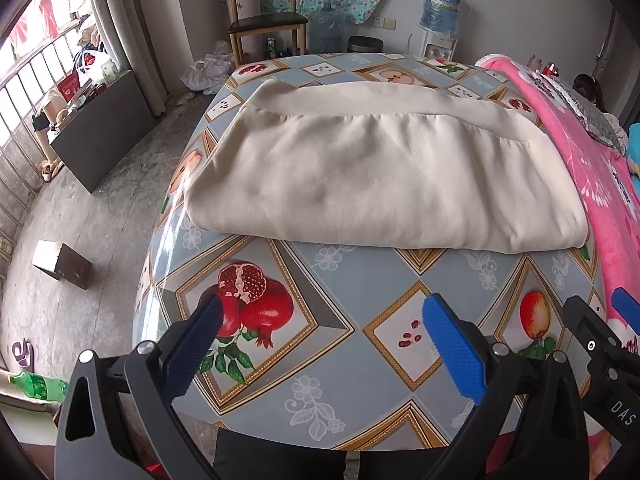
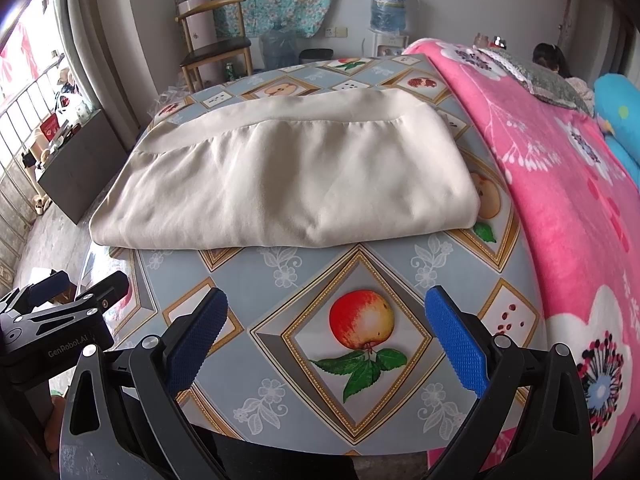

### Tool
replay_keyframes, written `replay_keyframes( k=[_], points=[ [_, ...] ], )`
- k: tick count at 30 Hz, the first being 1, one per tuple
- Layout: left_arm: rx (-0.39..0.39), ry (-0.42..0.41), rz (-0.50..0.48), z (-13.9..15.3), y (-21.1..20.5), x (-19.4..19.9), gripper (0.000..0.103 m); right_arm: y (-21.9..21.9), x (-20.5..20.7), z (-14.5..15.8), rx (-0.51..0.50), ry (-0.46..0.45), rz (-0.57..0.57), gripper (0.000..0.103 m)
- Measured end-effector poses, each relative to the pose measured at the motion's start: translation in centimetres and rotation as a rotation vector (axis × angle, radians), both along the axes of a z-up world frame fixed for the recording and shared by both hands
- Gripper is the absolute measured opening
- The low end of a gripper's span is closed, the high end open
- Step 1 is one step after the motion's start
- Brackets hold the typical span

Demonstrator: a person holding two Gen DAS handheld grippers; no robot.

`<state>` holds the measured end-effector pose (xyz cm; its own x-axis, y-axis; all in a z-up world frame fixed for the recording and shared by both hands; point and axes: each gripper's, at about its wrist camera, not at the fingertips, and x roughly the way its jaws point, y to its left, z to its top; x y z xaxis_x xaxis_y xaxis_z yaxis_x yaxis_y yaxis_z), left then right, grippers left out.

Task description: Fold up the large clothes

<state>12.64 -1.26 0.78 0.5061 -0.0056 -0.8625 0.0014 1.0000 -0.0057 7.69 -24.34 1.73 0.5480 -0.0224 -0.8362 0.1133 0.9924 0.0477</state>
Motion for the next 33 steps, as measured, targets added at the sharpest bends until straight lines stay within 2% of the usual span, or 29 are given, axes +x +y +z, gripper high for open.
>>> replay_keyframes(
  k=[33],
  points=[
    [0.000,-0.002,0.004,0.03,0.26,0.03,0.098,-0.06,0.00,-0.11,0.001,0.002,-0.001,0.096]
  ],
)
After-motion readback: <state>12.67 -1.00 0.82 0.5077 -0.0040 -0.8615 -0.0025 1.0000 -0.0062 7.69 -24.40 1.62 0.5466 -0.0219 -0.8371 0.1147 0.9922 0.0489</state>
